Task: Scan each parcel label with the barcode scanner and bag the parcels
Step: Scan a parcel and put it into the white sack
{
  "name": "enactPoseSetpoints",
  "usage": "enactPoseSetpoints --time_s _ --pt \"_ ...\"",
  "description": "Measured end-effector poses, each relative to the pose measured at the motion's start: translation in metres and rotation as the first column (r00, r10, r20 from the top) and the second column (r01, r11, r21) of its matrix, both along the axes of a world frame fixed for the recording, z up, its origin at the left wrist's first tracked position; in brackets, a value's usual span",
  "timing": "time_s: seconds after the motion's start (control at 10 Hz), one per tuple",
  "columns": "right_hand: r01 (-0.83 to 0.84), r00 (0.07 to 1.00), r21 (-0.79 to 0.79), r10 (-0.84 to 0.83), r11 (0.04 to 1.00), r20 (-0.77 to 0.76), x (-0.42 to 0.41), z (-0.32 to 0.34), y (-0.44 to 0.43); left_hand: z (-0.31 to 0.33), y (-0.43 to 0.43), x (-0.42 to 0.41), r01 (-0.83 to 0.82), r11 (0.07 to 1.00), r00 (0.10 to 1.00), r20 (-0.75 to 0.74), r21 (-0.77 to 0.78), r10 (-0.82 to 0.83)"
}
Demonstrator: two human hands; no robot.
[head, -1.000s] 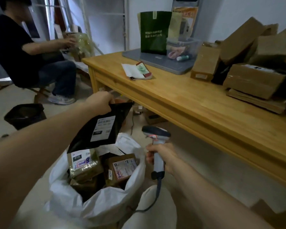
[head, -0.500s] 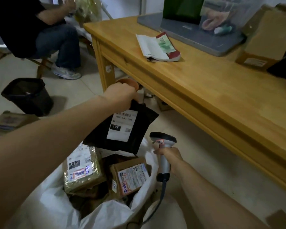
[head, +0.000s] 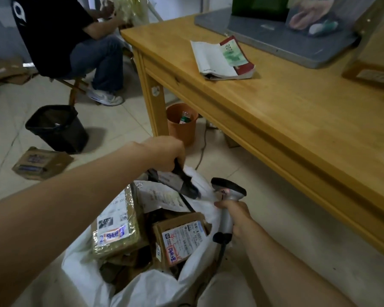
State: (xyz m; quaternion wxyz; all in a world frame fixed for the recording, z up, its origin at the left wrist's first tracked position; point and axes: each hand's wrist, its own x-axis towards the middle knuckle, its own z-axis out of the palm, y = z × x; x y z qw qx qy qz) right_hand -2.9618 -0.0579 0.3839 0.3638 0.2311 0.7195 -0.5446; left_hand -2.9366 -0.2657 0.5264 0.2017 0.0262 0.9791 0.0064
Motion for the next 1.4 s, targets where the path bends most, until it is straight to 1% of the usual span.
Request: enactPoseSetpoints --time_s 0.1,0.2,0.3,0.4,0.5,0.6,0.7,0.8,0.9,1.0,1.1,1.2,1.3,1.4 --pt "0.053 0.997 -0.06 -0.056 0.997 -0.048 0.004 0.01 0.007 -0.014 0.007 0.013 -0.029 0.996 0.985 0.166 -0.087 0.043" --pt "0.062 0.992 -0.076 -0.07 0.995 -0.104 0.01 0.014 0.008 -0.034 0.021 0.024 -0.105 0.988 0.981 0.152 -0.111 0.122" --pt "0.058 0.989 -0.12 -0.073 0.991 -0.126 0.018 0.015 0.006 -0.066 0.029 0.04 -0.203 0.979 0.968 0.152 0.004 0.2" --pt "0.033 0.986 -0.128 -0.053 0.991 -0.156 0.026 0.016 0.001 -0.092 0.034 0.061 -0.171 0.982 0.973 0.17 0.076 0.156" --pt "0.021 0.989 -0.136 -0.04 0.99 -0.139 0.031 0.012 -0.005 -0.092 0.028 0.075 -0.261 0.946 0.962 -0.028 0.19 0.271" --pt "0.011 0.998 -0.143 -0.02 0.99 -0.061 0.032 0.008 -0.01 -0.081 0.003 0.089 -0.494 0.778 0.787 -0.182 0.388 0.59" --pt "-0.033 0.999 -0.084 0.03 0.996 -0.041 0.034 0.007 -0.016 -0.087 -0.038 0.115 -0.674 0.543 0.489 -0.248 0.501 0.836" --pt "-0.109 0.993 0.018 0.11 0.994 -0.046 0.03 -0.004 -0.022 -0.109 -0.071 0.145 -0.781 0.338 0.278 -0.192 0.524 0.941" --pt "-0.148 0.983 0.097 0.158 0.984 -0.096 0.03 -0.015 -0.024 -0.138 -0.092 0.17 -0.85 0.093 0.069 -0.065 0.519 0.995" --pt "-0.162 0.979 0.126 0.175 0.979 -0.1 0.028 -0.025 -0.027 -0.168 -0.11 0.188 -0.895 -0.084 -0.065 0.058 0.439 0.996" --pt "-0.115 0.991 0.166 0.125 0.979 -0.05 0.025 -0.032 -0.031 -0.197 -0.121 0.199 -0.928 -0.12 -0.063 0.171 0.351 0.983" --pt "-0.147 0.989 0.166 0.15 0.975 -0.01 0.02 -0.044 -0.031 -0.206 -0.123 0.203 -0.938 -0.164 -0.104 0.205 0.306 0.973" --pt "-0.153 0.988 0.125 0.151 0.98 0.025 0.023 -0.046 -0.03 -0.214 -0.13 0.208 -0.892 -0.271 -0.164 0.3 0.361 0.94" --pt "-0.182 0.983 0.1 0.18 0.978 0.035 0.028 -0.041 -0.036 -0.213 -0.132 0.208 -0.669 -0.551 -0.293 0.504 0.499 0.812"
